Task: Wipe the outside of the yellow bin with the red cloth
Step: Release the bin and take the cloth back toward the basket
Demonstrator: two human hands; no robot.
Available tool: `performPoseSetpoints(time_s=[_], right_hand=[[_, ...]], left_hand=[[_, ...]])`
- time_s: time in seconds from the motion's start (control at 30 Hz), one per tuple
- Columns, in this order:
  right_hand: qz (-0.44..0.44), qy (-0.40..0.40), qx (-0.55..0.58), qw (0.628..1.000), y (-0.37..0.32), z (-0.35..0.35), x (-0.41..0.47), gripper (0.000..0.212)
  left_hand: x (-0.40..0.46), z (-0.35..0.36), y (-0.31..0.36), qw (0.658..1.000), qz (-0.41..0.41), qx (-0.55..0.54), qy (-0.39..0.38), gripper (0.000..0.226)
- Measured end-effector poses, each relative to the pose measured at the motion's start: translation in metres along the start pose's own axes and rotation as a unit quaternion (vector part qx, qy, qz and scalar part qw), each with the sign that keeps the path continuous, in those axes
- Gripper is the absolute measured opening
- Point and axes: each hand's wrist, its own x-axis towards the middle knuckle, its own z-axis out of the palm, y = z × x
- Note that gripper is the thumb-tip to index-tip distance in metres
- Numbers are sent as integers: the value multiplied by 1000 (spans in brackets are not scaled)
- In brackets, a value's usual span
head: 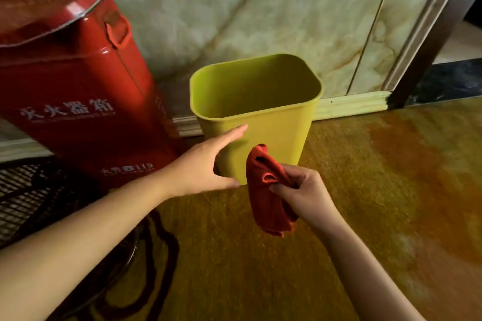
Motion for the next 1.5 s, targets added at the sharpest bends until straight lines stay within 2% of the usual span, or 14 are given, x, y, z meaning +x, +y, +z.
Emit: performPoseSetpoints(time_s=[0.07, 0.2, 0.3, 0.37, 0.5, 0.6, 0.73, 0.87, 0.93, 1.07, 1.2, 1.37, 1.5], right_hand=[[6, -46, 54, 997, -18, 4, 1, 44], [33, -117, 118, 985, -45, 18, 5, 30], [33, -122, 90, 988, -61, 29, 8, 30], [19, -94, 19, 995, -68, 36, 11, 30], [-20, -52, -147, 988, -82, 54, 19, 25], [-30, -35, -187, 981, -94, 70, 24, 22], [-66, -30, -196, 978, -118, 92, 29, 19], [-90, -46, -160, 982, -143, 122, 37, 22], [-90, -61, -119, 987, -154, 141, 41, 23], [-69, -104, -28, 992, -169, 184, 46, 21], [2, -152, 41, 987, -170, 228, 48, 23], [101, -170, -1, 980, -147, 267, 54, 19], [153, -144, -4, 978, -111, 285, 58, 24]], left_hand=[[-10, 0, -7, 993, -41, -106, -23, 91], [-28, -1, -18, 978, -81, -189, -19, 60], [-44, -5, -22, 956, -93, -275, 27, 33], [-54, -9, -26, 945, -105, -306, 39, 25], [-73, -23, -30, 942, -117, -311, 43, 24], [-86, -42, -28, 941, -131, -304, 67, 23], [-110, -77, -25, 941, -126, -305, 78, 22], [-146, -123, -26, 950, -128, -259, 119, 28], [-171, -149, -32, 945, -132, -270, 132, 33], [-224, -179, -50, 921, -149, -345, 104, 33], [-261, -180, -72, 901, -166, -374, 145, 34], [-292, -180, -114, 878, -229, -379, 184, 23], [-280, -158, -145, 855, -300, -362, 218, 20]])
